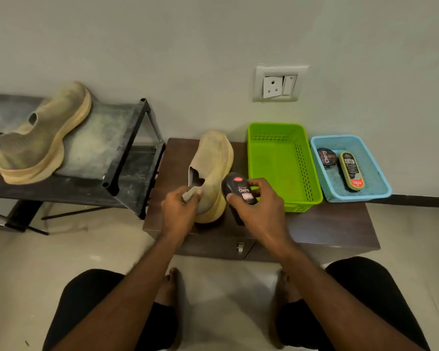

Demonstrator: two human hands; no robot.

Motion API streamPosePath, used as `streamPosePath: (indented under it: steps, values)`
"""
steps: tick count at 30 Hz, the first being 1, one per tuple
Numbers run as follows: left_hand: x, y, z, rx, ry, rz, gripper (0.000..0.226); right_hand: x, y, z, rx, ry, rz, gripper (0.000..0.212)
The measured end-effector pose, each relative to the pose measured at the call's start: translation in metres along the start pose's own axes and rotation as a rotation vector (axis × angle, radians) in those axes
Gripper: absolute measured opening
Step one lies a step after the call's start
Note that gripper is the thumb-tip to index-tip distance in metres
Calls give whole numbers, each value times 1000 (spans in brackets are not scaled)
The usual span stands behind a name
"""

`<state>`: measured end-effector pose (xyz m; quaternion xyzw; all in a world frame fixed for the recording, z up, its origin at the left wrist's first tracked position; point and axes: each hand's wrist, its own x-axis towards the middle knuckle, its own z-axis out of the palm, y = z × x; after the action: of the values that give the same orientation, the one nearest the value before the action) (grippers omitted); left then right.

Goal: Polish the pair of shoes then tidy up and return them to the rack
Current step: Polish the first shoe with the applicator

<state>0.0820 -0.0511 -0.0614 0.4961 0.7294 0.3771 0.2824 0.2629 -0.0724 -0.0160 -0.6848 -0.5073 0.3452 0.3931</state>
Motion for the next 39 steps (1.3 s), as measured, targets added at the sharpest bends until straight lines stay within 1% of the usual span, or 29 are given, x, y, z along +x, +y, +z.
streamPosePath:
  steps: [2,6,8,11,12,14,15,17,18,20,22,24,26,28,29,31,33,36,39]
  values:
    - [4,-4,-1,-39,13,-12,35,1,-4,12,-152,29,-105,55]
    - [4,-7,1,-26,51,33,35,2,-3,55,-281,-51,-308,61]
    - [4,-9,0,-34,37,64,37,12,-2,72,-380,-47,-415,61]
    - [3,-9,0,1,8,100,27,44,-5,82,-606,3,-534,59]
    - [3,-8,0,12,5,109,25,54,-6,82,-682,19,-536,59]
    - [2,-6,-1,31,5,86,20,71,-10,73,-763,56,-473,62]
    - [2,-5,-3,39,7,61,17,76,-14,65,-746,80,-424,63]
    - [3,-6,-4,35,24,26,16,75,-22,49,-593,121,-350,61]
    - [4,-7,-4,25,37,18,19,67,-25,46,-516,104,-338,57]
    - [7,-9,-2,-5,53,19,25,43,-25,50,-445,27,-359,50]
    - [7,-7,2,-42,37,6,31,24,-15,63,-474,-28,-392,51]
    - [4,-2,3,-67,3,-4,35,29,-5,74,-534,-20,-409,52]
    - [0,2,3,-65,-29,9,38,47,-2,78,-663,5,-411,50]
    - [-1,3,3,-64,-43,16,34,63,-3,71,-752,26,-398,52]
    - [0,2,3,-75,-40,3,32,66,-6,65,-719,48,-389,53]
    - [3,1,1,-111,-25,-38,33,58,-14,51,-564,91,-355,54]
    - [6,2,1,-125,-12,-55,36,34,-18,44,-481,82,-368,50]
    - [7,1,4,-120,-2,-47,38,9,-8,54,-543,-23,-428,50]
    - [4,1,7,-138,-16,-35,38,28,-1,68,-633,-11,-411,52]
